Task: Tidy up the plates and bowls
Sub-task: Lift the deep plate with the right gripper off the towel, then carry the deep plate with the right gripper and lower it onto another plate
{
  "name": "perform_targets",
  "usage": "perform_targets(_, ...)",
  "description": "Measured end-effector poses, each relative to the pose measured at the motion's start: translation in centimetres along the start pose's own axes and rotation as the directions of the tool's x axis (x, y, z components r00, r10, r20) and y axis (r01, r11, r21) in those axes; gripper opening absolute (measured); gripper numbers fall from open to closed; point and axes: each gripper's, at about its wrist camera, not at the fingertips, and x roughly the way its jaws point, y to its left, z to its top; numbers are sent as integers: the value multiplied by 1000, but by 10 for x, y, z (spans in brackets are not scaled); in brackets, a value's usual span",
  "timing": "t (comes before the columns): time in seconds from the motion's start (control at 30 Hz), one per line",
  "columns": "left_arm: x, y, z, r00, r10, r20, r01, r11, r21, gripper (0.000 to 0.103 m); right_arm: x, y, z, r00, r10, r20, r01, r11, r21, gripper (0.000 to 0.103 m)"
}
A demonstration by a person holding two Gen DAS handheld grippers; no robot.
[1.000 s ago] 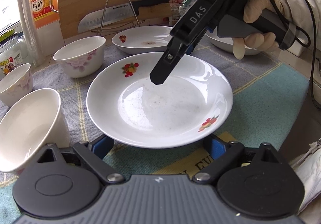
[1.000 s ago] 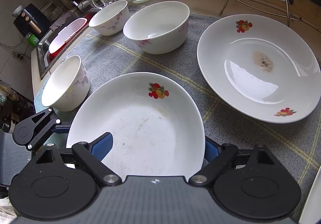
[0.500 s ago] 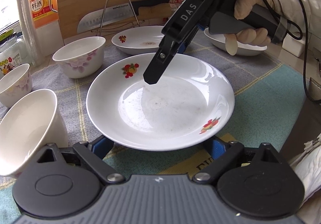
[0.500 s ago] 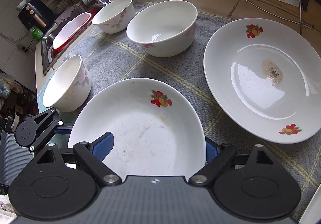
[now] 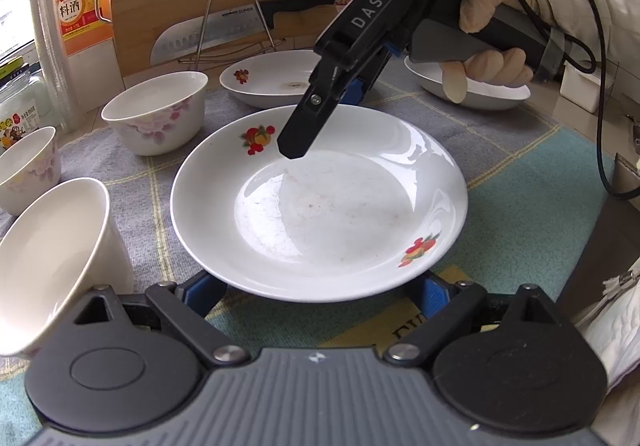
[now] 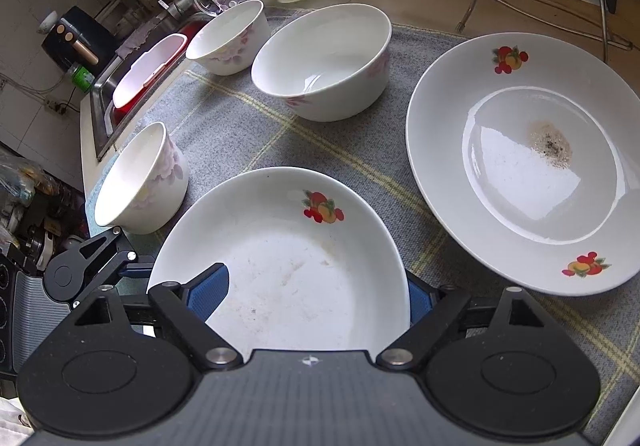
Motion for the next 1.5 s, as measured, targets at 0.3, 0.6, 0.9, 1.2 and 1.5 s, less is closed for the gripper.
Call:
perform_targets(0.3,0,-1,4,1000,-15,-24,15,1000,15,94,-3,3,-3,1000,-14,-3,14,1000,-1,92)
perform_targets(0.6,-8,-5,13,999,-36,-15,37,999,24,94,-15,10,-7,999,-54,-7,54,998,-20,92)
perform_targets(0.9,-10,-13,24,998,-58,-16,59,997,47,94,-32,11,-14,997,-74,6,74,997,-18,92)
perform_targets(1.2,-8,-25,41,996,-92,-16,93,993,68,94,-57,-1,-26,995,-88,40,87,996,17,92)
perform_targets(1.5,5,-43,61,992,-128,-20,130,986,105,94,-82,-20,-42,991,-114,73,111,993,51,92)
